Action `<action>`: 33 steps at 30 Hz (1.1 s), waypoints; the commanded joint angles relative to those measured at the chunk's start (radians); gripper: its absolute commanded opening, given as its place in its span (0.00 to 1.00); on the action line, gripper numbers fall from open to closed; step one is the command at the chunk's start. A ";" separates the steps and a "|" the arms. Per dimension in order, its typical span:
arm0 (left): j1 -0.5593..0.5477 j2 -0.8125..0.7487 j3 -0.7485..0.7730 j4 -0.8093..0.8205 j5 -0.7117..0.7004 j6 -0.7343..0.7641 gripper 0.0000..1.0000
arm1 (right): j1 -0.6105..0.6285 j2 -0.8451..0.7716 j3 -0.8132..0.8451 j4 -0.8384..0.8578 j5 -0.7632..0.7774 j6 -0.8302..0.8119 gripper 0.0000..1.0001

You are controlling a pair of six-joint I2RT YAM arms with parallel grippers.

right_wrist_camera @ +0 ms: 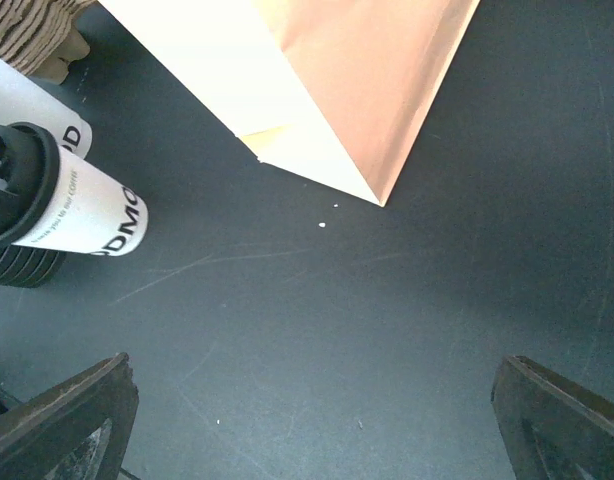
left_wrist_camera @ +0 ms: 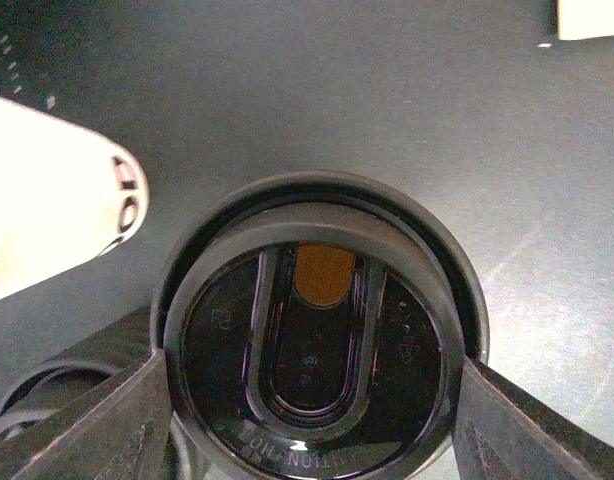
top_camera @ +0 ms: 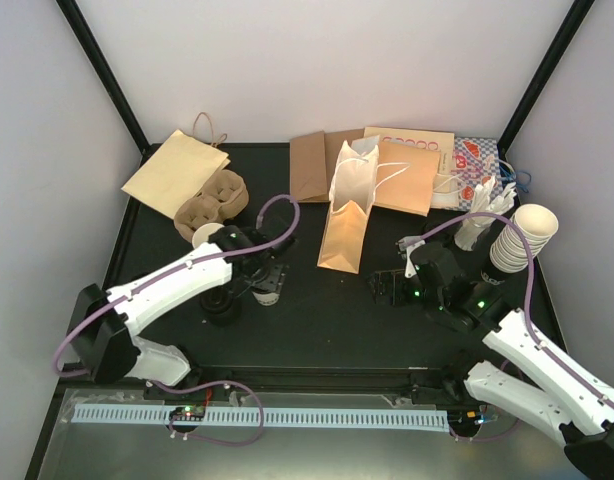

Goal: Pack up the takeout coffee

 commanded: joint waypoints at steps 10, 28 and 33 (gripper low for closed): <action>0.173 -0.172 -0.130 0.035 0.004 0.043 0.72 | -0.001 0.040 0.035 0.019 -0.013 -0.005 0.99; 0.191 -0.183 -0.088 0.016 0.083 0.059 0.99 | 0.000 0.032 0.036 0.012 -0.003 -0.009 0.99; 0.190 -0.221 0.010 -0.064 0.101 0.058 0.99 | 0.000 0.047 0.070 -0.007 0.032 -0.030 0.99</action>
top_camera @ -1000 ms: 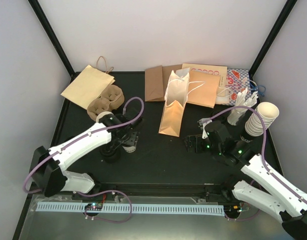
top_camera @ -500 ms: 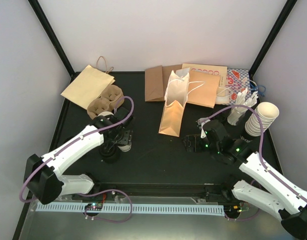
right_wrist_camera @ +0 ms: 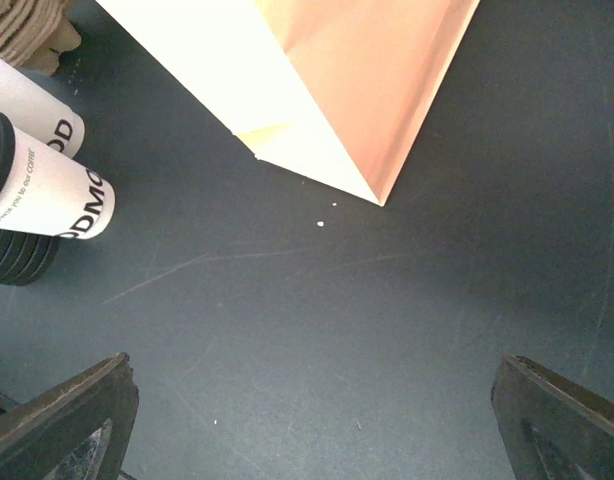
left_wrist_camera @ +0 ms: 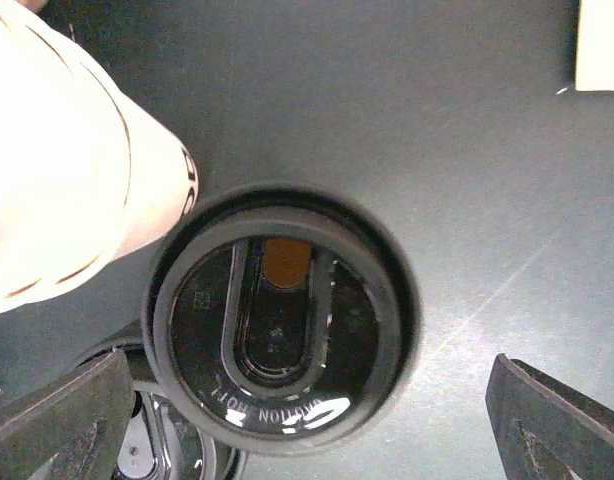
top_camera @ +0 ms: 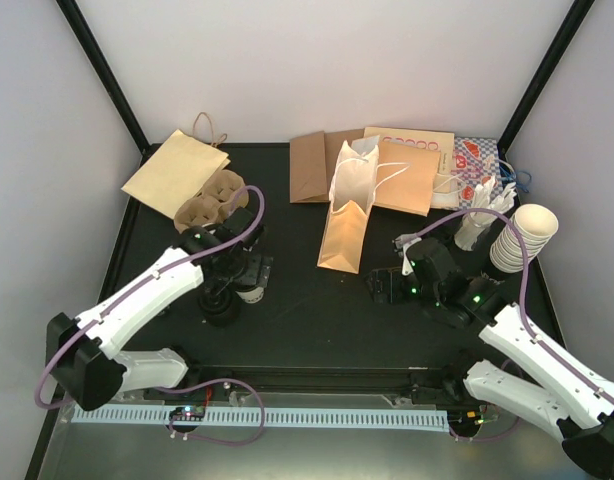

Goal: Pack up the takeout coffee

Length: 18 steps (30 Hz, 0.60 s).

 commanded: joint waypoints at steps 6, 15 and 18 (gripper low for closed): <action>0.003 -0.118 0.241 -0.142 0.032 0.017 0.99 | 0.000 0.018 0.102 -0.029 0.070 -0.050 0.99; 0.258 -0.083 0.346 -0.079 -0.011 0.095 0.99 | 0.000 0.047 0.132 -0.019 0.054 -0.070 0.99; 0.383 -0.020 0.391 -0.050 0.048 0.094 0.99 | 0.000 0.040 0.114 -0.008 0.035 -0.063 0.99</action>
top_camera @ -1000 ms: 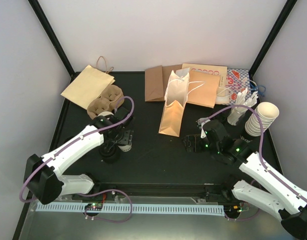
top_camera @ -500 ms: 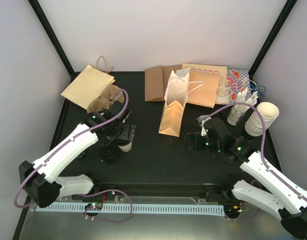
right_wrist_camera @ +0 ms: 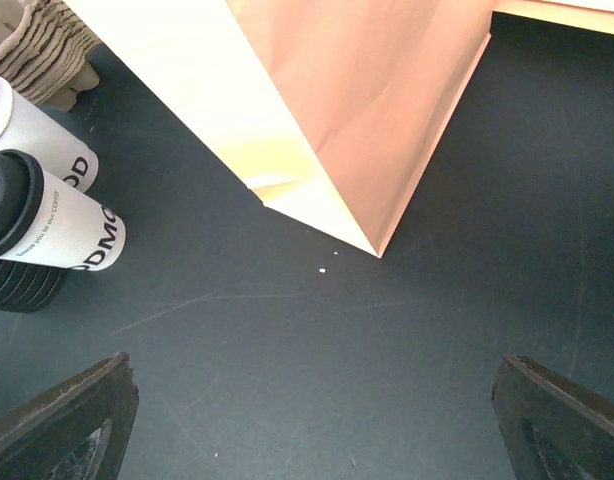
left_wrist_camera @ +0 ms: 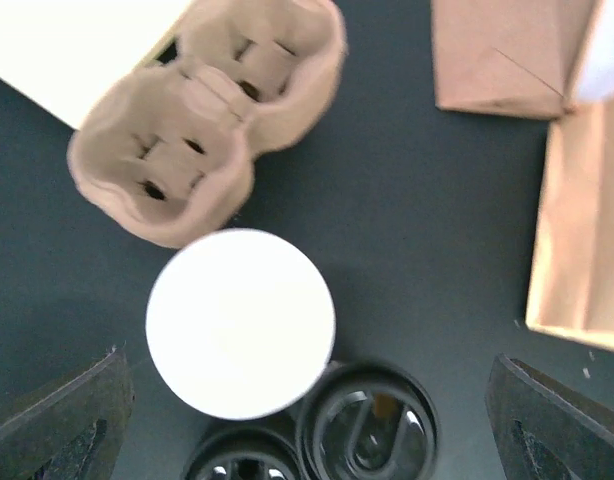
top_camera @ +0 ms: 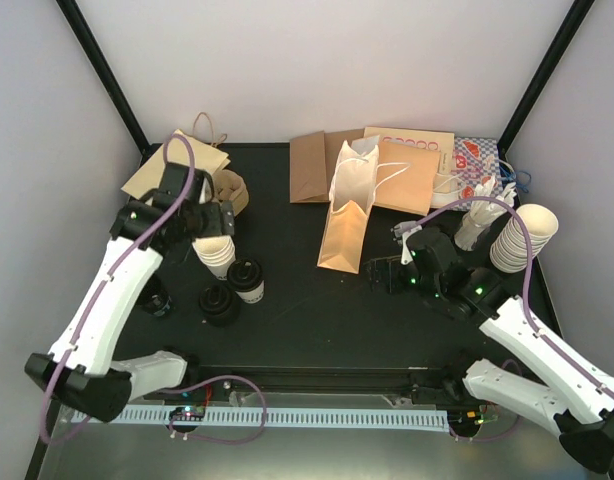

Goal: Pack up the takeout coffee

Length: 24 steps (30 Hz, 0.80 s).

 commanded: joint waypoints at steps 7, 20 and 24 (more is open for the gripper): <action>0.303 0.217 0.161 0.115 0.136 0.144 0.99 | 0.000 -0.057 -0.034 0.022 -0.022 -0.001 0.99; 0.297 0.613 0.455 0.014 0.308 0.395 0.99 | 0.000 -0.060 -0.037 0.028 -0.040 -0.026 0.99; 0.284 0.680 0.503 0.012 0.245 0.428 0.99 | 0.001 -0.070 -0.055 0.037 -0.041 -0.021 0.99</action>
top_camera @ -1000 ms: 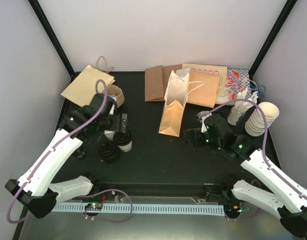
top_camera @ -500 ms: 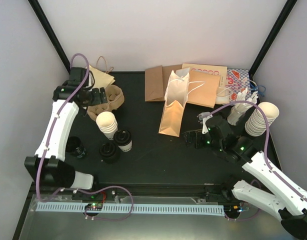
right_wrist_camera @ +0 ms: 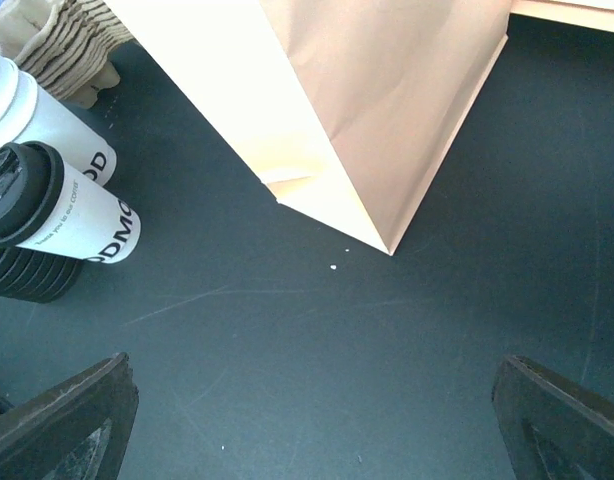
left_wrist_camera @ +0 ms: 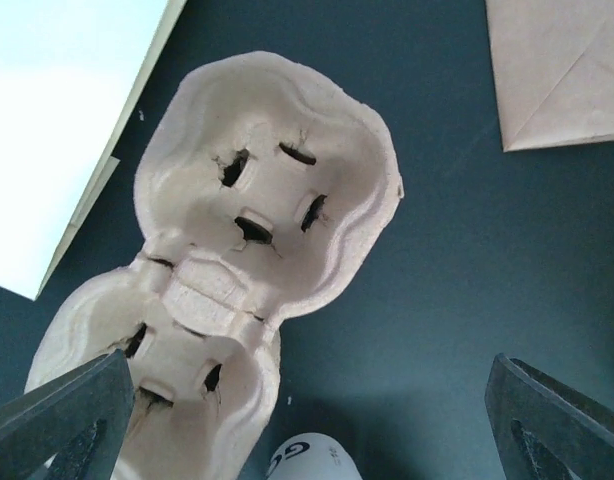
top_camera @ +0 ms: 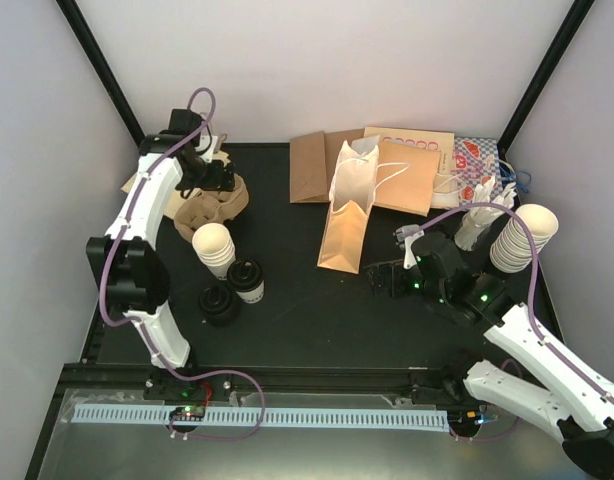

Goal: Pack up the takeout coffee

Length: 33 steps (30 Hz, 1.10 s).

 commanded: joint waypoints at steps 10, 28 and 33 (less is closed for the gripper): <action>-0.109 0.193 0.199 -0.085 -0.109 0.135 0.92 | 0.000 -0.035 -0.037 0.016 -0.010 -0.007 0.99; -0.129 0.339 0.309 -0.137 -0.157 0.154 0.68 | 0.000 -0.056 -0.039 0.002 0.003 -0.003 0.99; -0.129 0.376 0.332 -0.143 -0.157 0.158 0.66 | 0.000 -0.066 -0.041 -0.007 0.007 -0.003 0.99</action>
